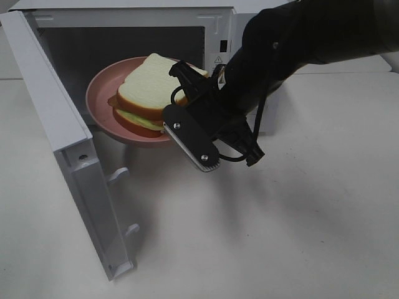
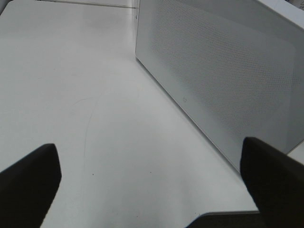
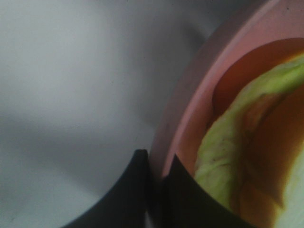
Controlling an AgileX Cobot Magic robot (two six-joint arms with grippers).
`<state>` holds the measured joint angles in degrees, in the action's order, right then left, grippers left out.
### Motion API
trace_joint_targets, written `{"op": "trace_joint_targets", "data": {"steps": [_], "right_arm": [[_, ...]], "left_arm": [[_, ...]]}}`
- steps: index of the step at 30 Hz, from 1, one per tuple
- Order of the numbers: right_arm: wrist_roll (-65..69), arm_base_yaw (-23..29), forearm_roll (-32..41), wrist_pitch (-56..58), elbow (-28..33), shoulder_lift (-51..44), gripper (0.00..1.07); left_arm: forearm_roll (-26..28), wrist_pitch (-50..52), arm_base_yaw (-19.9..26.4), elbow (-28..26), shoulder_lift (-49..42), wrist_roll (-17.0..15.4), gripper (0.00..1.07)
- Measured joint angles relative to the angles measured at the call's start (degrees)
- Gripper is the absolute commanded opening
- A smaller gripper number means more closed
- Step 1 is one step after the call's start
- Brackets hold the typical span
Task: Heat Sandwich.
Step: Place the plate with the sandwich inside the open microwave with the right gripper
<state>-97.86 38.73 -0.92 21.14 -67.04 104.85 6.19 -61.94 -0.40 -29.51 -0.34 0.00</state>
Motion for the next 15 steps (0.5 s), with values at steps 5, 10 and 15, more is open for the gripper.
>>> {"op": "trace_joint_targets", "data": {"steps": [5, 10, 15], "right_arm": [[0.0, 0.0, -0.1, 0.3, -3.2, 2.5, 0.0], [0.0, 0.0, -0.1, 1.1, -6.0, 5.1, 0.0], [0.1, 0.0, -0.1, 1.5, -9.3, 7.5, 0.0]], "left_arm": [[0.0, 0.0, 0.0, 0.0, 0.0, 0.0, 0.97], [0.0, 0.0, 0.0, 0.0, 0.0, 0.0, 0.97], [0.0, 0.0, 0.0, 0.0, 0.0, 0.0, 0.97]]}}
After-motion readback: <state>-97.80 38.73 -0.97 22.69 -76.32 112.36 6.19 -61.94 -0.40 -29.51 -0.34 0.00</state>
